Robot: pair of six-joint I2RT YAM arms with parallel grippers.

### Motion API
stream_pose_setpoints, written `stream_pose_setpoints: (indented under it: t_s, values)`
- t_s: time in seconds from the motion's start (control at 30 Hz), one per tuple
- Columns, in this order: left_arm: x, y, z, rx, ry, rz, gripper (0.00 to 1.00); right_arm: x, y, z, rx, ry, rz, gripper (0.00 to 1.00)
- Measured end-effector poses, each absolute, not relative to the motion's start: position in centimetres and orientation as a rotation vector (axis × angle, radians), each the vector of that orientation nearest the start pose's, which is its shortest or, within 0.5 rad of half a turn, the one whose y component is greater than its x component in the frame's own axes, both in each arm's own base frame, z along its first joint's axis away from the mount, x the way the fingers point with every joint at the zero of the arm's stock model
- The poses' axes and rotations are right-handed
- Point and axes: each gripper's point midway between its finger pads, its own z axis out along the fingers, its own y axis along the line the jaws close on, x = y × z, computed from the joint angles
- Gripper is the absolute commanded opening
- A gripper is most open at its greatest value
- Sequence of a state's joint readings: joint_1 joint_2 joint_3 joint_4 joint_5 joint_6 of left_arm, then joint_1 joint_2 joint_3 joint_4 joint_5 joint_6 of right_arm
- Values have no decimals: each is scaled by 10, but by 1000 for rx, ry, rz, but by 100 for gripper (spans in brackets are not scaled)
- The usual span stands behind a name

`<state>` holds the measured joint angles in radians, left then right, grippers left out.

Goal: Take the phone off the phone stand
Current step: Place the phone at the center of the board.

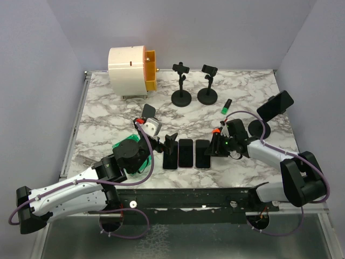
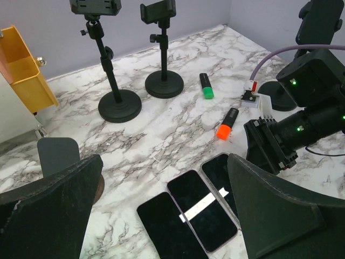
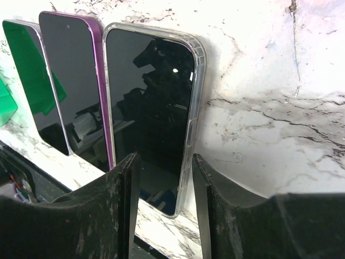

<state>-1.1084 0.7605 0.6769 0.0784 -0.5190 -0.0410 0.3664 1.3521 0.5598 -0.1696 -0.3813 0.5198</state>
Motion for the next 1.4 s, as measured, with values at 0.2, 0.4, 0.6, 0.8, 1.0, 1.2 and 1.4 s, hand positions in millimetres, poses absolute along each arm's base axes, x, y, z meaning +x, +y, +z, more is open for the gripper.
stream_pose_setpoints:
  t_s: [0.2, 0.4, 0.6, 0.8, 1.0, 1.2, 1.4]
  values:
    - [212, -235, 292, 436, 1536, -494, 99, 231, 177, 27, 30, 2645, 799, 48]
    - [212, -236, 292, 439, 1537, -498, 99, 233, 180, 26, 23, 2638, 809, 47]
    - [211, -237, 291, 444, 1538, -502, 99, 234, 183, 27, 7, 2630, 832, 47]
    - [211, -238, 290, 447, 1539, -502, 99, 234, 188, 27, -26, 2626, 838, 47]
    - [211, -238, 290, 449, 1539, -504, 99, 232, 195, 28, -54, 2619, 849, 47]
    - [211, -238, 290, 450, 1540, -504, 99, 231, 206, 28, -80, 2621, 869, 47]
    - [211, -238, 289, 454, 1542, -503, 99, 231, 219, 28, -103, 2623, 891, 47]
